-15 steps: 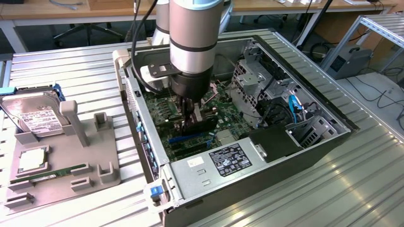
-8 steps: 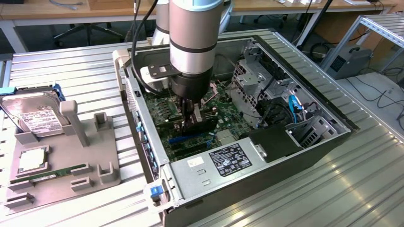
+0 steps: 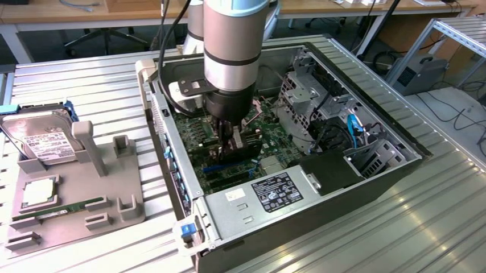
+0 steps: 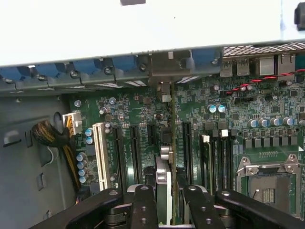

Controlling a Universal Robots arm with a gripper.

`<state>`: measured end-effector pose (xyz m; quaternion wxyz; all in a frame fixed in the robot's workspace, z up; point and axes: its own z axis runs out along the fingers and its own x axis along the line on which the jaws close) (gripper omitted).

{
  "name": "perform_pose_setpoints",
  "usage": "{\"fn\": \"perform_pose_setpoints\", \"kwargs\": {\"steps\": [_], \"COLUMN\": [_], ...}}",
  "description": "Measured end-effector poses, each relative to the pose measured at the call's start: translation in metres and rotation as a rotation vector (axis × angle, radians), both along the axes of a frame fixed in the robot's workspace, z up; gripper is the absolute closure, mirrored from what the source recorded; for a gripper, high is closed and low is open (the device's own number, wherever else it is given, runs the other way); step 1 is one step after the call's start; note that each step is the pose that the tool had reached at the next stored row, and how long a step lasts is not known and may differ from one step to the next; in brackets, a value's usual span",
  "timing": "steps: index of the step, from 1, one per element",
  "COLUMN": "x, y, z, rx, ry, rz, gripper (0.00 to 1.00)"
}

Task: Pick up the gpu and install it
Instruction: 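Insert the gpu into the slot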

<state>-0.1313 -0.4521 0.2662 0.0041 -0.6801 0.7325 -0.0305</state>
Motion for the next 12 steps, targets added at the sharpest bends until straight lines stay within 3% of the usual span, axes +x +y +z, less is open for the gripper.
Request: {"fn": "perform_pose_setpoints", "kwargs": {"steps": [12], "x": [-0.0010], "y": [0.0000], "z": [-0.0042], "rx": [0.0001], "ry": [0.0001], "rz": [0.005], "gripper": [0.73]}}
